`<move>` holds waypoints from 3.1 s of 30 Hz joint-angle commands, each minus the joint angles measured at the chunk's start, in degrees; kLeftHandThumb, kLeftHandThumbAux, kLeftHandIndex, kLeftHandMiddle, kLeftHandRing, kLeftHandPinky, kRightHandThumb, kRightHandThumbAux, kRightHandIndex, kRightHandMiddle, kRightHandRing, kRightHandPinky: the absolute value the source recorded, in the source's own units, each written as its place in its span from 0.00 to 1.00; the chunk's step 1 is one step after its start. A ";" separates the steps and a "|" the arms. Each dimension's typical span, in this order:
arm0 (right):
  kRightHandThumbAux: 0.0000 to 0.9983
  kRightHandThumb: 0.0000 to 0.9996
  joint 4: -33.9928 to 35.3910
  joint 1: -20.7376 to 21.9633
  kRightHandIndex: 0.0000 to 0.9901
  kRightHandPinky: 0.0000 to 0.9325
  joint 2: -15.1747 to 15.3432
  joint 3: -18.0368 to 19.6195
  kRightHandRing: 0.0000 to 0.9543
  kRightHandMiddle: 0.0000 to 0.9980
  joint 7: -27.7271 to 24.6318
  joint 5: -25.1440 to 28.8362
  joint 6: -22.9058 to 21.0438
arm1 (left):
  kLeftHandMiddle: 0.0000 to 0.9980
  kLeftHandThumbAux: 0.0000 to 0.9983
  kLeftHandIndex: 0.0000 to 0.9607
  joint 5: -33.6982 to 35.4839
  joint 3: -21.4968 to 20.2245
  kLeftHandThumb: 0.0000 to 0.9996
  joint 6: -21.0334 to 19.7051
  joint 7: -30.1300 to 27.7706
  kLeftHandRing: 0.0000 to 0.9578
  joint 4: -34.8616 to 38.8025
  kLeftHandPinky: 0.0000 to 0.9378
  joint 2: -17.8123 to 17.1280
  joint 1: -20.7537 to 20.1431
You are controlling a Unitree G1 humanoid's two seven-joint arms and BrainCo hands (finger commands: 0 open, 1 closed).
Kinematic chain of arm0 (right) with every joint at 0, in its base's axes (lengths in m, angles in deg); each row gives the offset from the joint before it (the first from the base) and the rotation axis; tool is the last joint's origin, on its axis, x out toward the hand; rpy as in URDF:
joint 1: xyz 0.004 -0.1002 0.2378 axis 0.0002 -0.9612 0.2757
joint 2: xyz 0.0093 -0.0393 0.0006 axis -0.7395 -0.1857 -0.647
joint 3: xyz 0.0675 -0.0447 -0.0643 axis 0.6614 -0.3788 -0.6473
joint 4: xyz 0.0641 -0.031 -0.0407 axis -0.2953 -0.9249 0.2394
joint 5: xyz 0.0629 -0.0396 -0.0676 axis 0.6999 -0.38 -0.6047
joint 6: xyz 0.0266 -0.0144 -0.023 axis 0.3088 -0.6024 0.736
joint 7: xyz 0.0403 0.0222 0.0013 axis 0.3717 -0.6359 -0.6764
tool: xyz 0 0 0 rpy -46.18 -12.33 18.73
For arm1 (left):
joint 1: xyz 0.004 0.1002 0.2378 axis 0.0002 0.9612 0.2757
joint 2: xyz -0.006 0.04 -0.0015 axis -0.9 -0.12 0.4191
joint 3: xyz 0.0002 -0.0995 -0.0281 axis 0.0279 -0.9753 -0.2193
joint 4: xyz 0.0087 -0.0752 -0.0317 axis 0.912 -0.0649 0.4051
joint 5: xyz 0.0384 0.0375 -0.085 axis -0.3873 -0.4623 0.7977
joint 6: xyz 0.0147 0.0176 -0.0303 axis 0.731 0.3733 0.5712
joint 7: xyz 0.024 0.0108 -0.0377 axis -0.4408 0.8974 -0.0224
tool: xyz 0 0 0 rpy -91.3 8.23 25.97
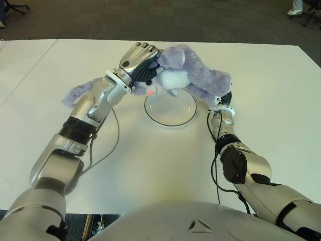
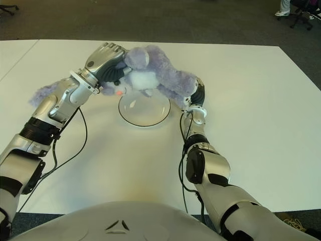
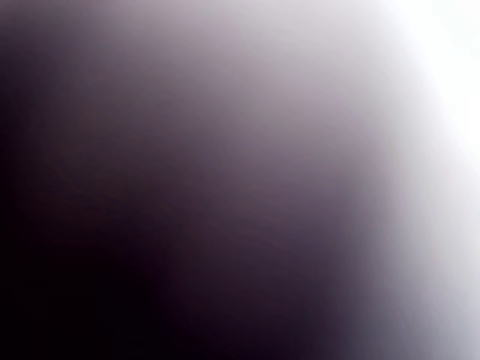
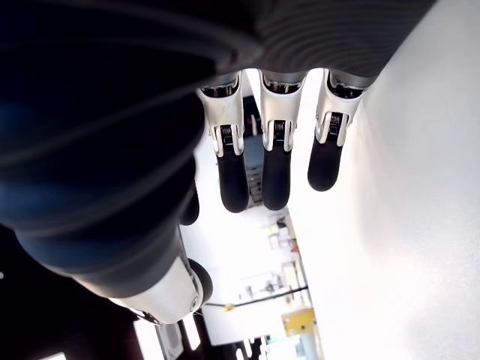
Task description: Put the doll into the plate.
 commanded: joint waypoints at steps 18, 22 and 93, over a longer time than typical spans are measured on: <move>0.87 0.46 -7.96 -13.13 0.28 0.24 -3.62 1.68 0.24 0.24 0.76 1.88 -7.83 | 0.98 0.70 0.46 -5.60 3.66 0.74 4.27 12.81 0.95 -21.38 0.93 8.93 -1.82; 0.87 0.47 -7.94 -13.12 0.28 0.24 -3.66 1.88 0.24 0.24 0.53 2.17 -7.90 | 0.99 0.70 0.46 -5.19 4.26 0.74 5.37 14.52 0.96 -25.74 0.93 10.30 -2.98; 0.86 0.49 -7.93 -13.47 0.29 0.24 -4.42 1.06 0.23 0.24 1.64 1.30 -7.02 | 1.00 0.70 0.45 -4.77 8.35 0.73 4.59 12.72 0.98 -9.71 0.95 9.99 16.79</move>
